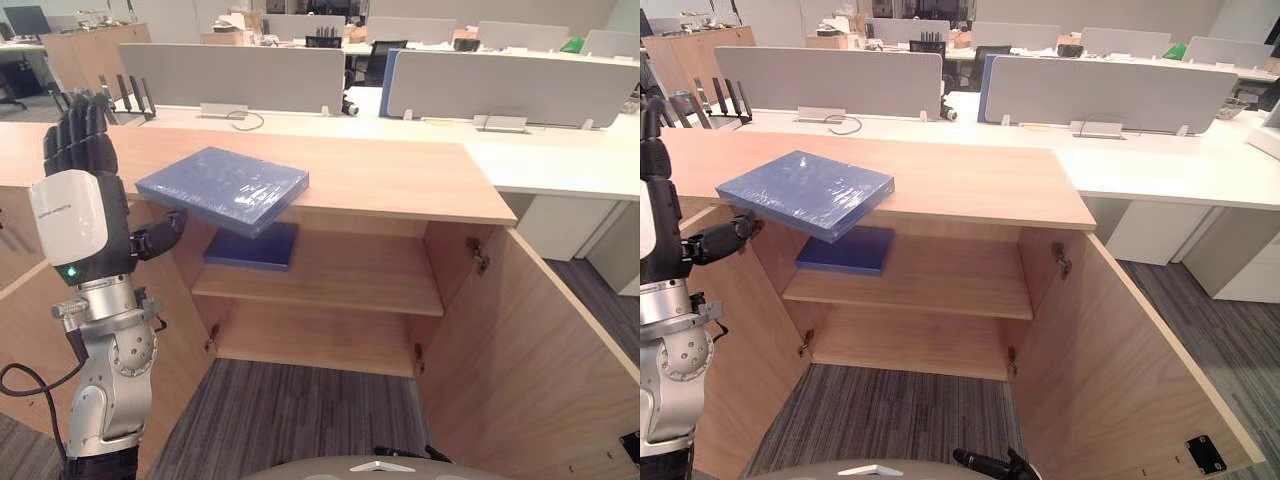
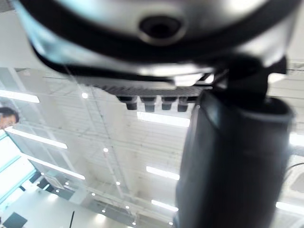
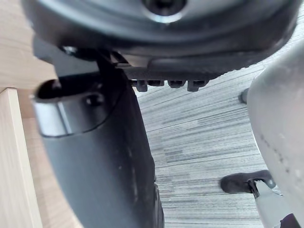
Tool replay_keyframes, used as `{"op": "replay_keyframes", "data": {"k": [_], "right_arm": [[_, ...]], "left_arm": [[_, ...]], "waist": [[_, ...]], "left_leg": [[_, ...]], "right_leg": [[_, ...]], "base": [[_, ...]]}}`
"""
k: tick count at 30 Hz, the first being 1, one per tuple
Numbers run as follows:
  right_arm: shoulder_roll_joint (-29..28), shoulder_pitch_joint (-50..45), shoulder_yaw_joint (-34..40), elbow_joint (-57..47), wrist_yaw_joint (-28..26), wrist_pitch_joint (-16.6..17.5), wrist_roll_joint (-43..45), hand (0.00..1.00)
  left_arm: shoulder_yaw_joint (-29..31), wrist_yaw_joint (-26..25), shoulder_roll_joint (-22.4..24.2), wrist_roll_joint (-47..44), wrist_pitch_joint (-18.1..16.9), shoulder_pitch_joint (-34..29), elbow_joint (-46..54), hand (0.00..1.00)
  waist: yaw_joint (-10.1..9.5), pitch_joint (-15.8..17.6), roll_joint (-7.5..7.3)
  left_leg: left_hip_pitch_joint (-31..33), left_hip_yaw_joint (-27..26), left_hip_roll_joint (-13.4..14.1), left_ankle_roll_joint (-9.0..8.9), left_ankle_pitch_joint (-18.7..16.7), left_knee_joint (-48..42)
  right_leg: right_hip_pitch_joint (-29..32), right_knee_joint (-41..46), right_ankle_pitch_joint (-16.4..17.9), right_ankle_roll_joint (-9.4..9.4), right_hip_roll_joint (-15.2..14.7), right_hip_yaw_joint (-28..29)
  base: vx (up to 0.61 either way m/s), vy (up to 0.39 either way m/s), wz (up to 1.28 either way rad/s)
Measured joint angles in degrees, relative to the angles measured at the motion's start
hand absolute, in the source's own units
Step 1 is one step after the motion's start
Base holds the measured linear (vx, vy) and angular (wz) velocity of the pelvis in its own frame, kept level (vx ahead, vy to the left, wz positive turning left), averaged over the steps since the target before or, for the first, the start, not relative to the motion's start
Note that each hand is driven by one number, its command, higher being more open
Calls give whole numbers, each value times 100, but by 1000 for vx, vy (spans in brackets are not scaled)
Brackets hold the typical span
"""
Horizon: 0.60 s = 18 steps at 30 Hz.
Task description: Walk over to the cabinet, pick up the folder, carry it to the office cabinet, place the folder inside the office cabinet, then close the office cabinet door
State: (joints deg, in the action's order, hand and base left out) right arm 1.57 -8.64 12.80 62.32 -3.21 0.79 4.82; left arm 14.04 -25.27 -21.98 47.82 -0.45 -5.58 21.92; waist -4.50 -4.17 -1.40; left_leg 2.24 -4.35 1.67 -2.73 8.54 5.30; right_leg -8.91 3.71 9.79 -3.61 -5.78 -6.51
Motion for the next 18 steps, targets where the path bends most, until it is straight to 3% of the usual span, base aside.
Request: {"op": "replay_keyframes", "data": {"k": [18], "right_arm": [[89,47,55,83,17,1,2,100]], "left_arm": [[-649,425,-1087,455,-451,553,-1426,100]], "waist": [[24,60,-42]], "left_leg": [[-97,-36,-28,-21,-72,2]], "right_leg": [[-100,-105,46,28,-28,39]], "base": [[-2,-3,-1]]}}
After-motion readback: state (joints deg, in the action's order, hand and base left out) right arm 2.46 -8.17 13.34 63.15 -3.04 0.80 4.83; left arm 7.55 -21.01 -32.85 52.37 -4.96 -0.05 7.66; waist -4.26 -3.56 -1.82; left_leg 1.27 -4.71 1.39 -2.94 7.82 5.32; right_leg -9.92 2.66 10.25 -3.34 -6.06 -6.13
